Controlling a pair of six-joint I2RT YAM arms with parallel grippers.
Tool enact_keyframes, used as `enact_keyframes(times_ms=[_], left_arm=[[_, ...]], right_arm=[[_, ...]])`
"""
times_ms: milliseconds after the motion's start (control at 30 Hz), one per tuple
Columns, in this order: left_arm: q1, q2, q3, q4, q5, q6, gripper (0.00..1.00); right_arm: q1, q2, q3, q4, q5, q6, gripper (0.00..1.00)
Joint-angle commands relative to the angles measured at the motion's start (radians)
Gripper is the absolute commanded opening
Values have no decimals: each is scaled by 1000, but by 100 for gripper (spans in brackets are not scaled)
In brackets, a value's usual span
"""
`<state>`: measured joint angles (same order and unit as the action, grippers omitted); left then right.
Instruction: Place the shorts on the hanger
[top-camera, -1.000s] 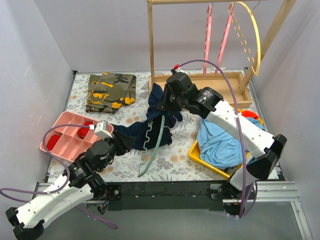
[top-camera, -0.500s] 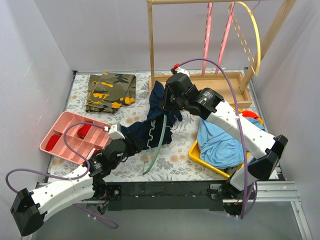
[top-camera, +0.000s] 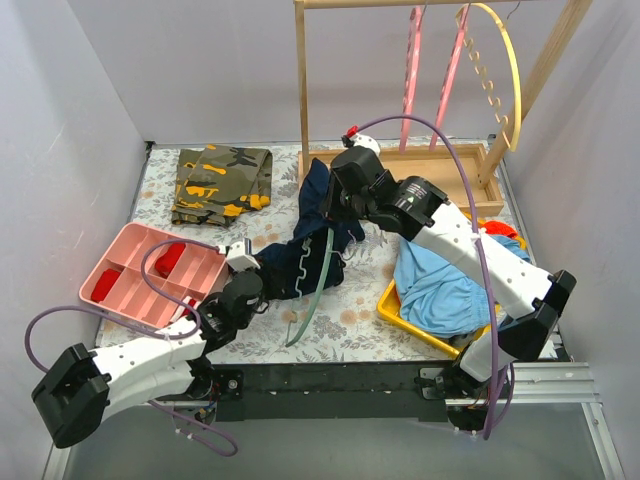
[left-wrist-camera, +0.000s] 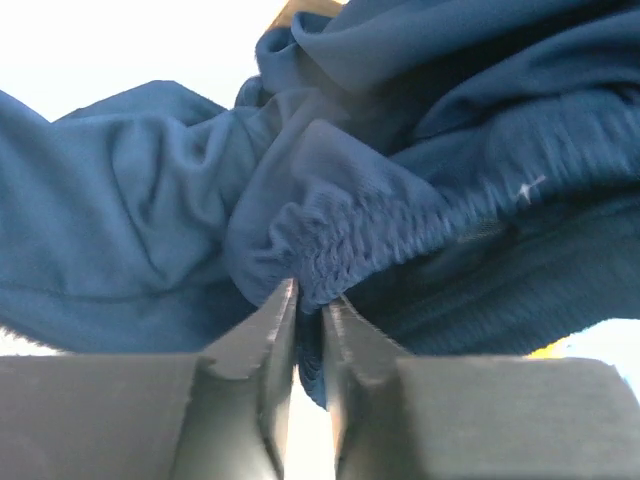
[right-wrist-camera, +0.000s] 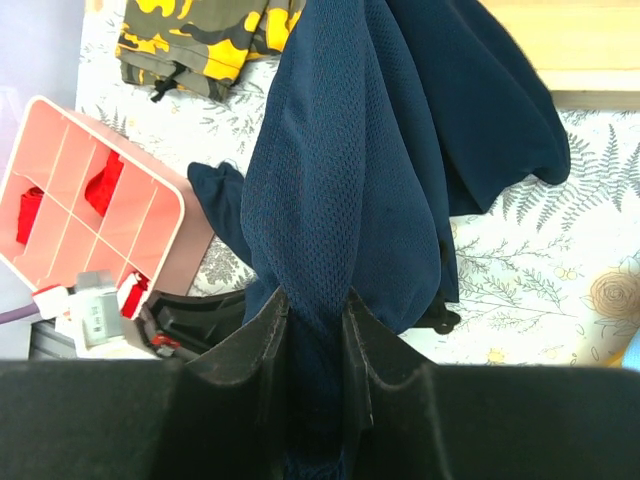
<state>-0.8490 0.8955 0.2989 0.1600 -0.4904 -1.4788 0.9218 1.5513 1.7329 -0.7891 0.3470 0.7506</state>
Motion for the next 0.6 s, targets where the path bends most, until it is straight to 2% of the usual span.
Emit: enact_keyframes(times_ms=[0,33,200,467,567], left_arm=[[19,29,-38,140,12,80,7],[19,31,-40,145,30,80,0],[19,-70,-23,32,133,77,0],[11,-297,-67,-316,262,-110,0],[-2,-365,-52,-432,254,-150,0]], right_arm=[[12,-19,146,38,52,-7,1],[12,-7,160,30,55,-10,1],[12,1,208,16,167,-20,1],[9,85,347,50,336,-42,1],[-8,93,358,63,363,-40,1]])
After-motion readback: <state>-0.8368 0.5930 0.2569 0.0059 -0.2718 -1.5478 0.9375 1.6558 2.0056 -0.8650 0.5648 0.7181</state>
